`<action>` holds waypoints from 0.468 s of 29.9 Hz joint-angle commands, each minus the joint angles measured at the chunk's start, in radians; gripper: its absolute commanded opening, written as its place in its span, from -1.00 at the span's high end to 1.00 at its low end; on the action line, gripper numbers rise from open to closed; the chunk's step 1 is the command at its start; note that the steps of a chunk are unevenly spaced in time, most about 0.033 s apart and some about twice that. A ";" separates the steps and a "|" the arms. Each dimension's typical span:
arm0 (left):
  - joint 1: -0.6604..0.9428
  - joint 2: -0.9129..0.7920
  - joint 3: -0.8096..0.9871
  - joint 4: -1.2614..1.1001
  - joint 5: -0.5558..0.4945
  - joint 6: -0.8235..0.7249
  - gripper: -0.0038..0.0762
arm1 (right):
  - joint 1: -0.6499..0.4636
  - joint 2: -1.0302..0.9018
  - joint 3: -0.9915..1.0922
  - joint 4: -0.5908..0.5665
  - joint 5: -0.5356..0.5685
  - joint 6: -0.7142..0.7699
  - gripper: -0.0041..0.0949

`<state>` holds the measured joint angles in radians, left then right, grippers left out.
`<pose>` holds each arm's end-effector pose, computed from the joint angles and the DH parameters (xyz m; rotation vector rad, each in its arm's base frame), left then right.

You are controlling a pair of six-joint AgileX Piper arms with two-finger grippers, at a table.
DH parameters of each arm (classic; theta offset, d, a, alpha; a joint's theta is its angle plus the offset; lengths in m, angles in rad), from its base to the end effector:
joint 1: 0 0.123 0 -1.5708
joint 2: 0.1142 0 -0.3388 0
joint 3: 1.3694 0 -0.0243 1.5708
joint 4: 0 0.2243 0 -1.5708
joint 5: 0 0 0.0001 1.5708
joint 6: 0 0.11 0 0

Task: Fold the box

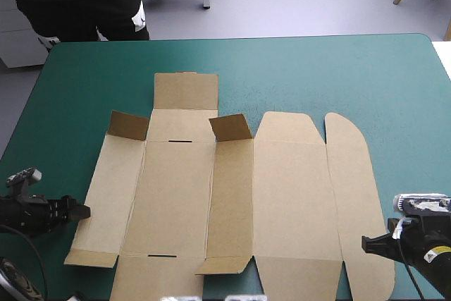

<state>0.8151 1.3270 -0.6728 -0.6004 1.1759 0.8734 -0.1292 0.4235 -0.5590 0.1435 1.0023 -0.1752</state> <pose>0.1440 0.0691 0.2656 -0.3147 2.7578 -0.6799 0.0021 0.0131 0.2933 -0.0225 2.3387 0.0293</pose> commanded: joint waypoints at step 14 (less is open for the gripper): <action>-0.264 0.031 -0.016 -0.038 0.017 -0.062 -0.35 | -0.004 0.007 -0.023 0.014 -0.053 -0.010 0.96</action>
<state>0.5821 1.3755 -0.6720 -0.5952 1.1494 0.8368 -0.1292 0.4235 -0.5590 0.1435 1.0023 -0.1777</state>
